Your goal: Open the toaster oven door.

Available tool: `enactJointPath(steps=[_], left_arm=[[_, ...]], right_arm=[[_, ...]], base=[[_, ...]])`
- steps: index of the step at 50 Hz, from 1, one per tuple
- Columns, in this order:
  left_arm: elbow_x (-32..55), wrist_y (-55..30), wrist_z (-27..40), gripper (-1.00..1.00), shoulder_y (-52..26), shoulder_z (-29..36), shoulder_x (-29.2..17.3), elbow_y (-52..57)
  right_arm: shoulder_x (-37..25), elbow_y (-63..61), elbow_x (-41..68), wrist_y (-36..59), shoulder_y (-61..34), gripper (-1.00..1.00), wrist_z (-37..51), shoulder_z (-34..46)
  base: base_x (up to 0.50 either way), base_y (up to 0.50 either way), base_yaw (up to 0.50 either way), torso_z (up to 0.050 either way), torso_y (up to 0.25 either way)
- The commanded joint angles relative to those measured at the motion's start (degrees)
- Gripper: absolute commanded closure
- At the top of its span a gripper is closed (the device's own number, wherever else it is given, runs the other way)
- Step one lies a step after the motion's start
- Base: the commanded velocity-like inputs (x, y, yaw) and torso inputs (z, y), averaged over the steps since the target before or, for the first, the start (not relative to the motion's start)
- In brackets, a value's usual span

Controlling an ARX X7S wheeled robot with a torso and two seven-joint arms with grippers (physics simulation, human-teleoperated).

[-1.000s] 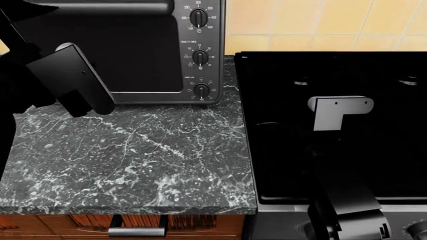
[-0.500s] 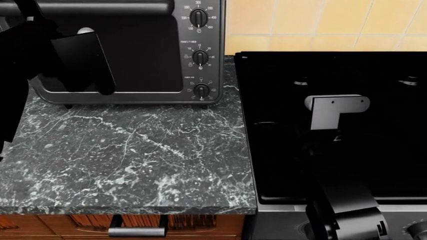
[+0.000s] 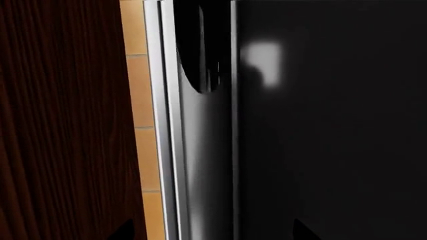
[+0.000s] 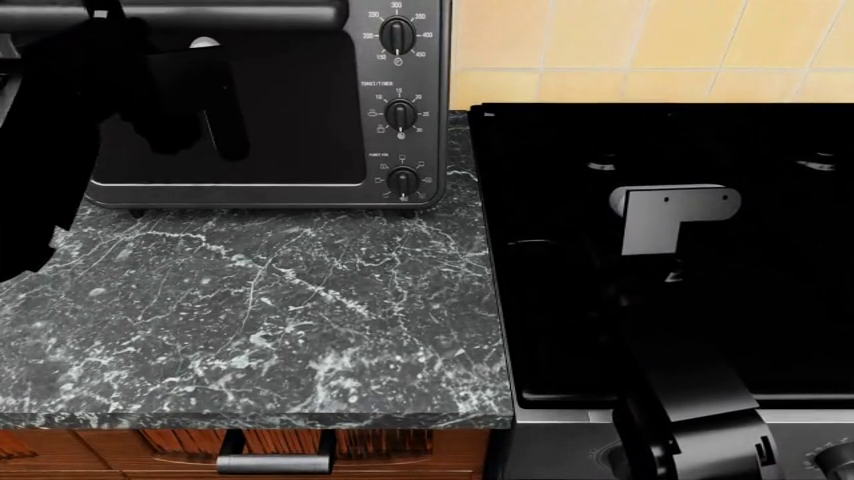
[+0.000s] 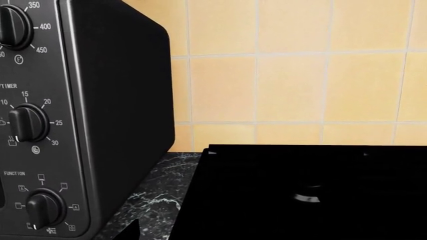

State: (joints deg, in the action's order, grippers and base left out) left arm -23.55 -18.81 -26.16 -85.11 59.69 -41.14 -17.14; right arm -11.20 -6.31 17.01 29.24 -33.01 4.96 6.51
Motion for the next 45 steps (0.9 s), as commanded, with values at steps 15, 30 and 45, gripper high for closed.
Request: enactJointPath(steps=[15, 30, 45], left_arm=[[-1.6, 4.8, 2.0, -1.0, -2.7, 2.7, 6.1, -12.4], [-2.0, 4.1, 2.4, 1.0, -1.3, 2.3, 3.6, -7.4], [-0.8, -2.8, -0.4, 1.0, 5.4, -0.1, -5.0, 12.7]], right_arm=[[-0.6, 0.5, 0.6, -0.4, -0.3, -1.0, 0.7, 0.2], [-0.9, 0.8, 1.2, -1.1, 0.1, -1.0, 0.9, 0.0], [-1.0, 1.1, 2.0, -1.5, 0.0, -1.0, 1.1, -0.2]], base=[[0.0, 0.0, 0.0, 0.0, 0.0], [0.0, 0.0, 0.0, 0.0, 0.0], [0.0, 0.0, 0.0, 0.0, 0.0]])
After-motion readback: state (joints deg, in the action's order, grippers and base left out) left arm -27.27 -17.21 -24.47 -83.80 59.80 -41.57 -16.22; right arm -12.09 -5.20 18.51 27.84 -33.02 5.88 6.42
